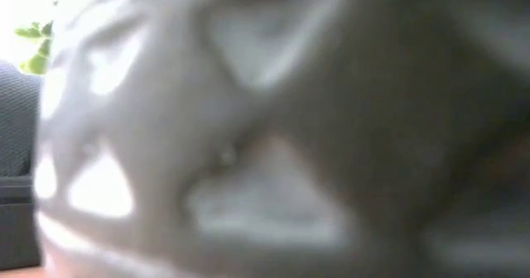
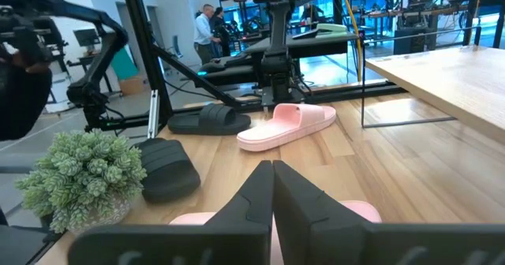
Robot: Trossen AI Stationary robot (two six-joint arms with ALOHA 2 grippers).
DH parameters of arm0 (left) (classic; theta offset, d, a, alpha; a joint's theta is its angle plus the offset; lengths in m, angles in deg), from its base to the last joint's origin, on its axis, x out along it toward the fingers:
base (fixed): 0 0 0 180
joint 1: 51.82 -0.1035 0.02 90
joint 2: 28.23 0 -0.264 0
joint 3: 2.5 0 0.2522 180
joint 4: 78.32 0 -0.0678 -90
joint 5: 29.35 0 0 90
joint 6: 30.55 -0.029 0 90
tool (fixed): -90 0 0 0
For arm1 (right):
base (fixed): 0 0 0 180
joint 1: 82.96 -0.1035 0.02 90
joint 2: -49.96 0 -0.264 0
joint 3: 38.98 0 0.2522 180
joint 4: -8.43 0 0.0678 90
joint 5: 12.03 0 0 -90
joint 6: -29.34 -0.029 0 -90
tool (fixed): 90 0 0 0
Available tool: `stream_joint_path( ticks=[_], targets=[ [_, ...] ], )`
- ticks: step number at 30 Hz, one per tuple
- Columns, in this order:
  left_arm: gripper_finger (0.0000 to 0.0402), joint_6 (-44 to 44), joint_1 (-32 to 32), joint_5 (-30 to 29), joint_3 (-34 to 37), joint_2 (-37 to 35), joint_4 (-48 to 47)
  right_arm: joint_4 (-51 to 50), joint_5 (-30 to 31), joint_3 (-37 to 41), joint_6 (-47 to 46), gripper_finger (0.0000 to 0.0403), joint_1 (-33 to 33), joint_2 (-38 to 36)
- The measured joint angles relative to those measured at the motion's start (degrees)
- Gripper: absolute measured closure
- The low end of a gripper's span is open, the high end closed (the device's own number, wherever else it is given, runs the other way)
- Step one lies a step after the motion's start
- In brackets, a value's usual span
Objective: Pick and place slides into the shelf
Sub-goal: Put the black slides on the shelf
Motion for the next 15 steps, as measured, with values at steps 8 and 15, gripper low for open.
stream_joint_path(
  ticks=[8,15],
  targets=[
    [0.026,5.7,0.0,5.3,-4.4,14.7,-13.7,0.0,0.0,0.0,0.0,0.0389,0.0,0.0],
    [0.0256,7.8,4.3,28.4,-3.3,23.0,-14.0,0.0,0.7,0.0,3.4,0.0389,0.0,0.0]
  ],
)
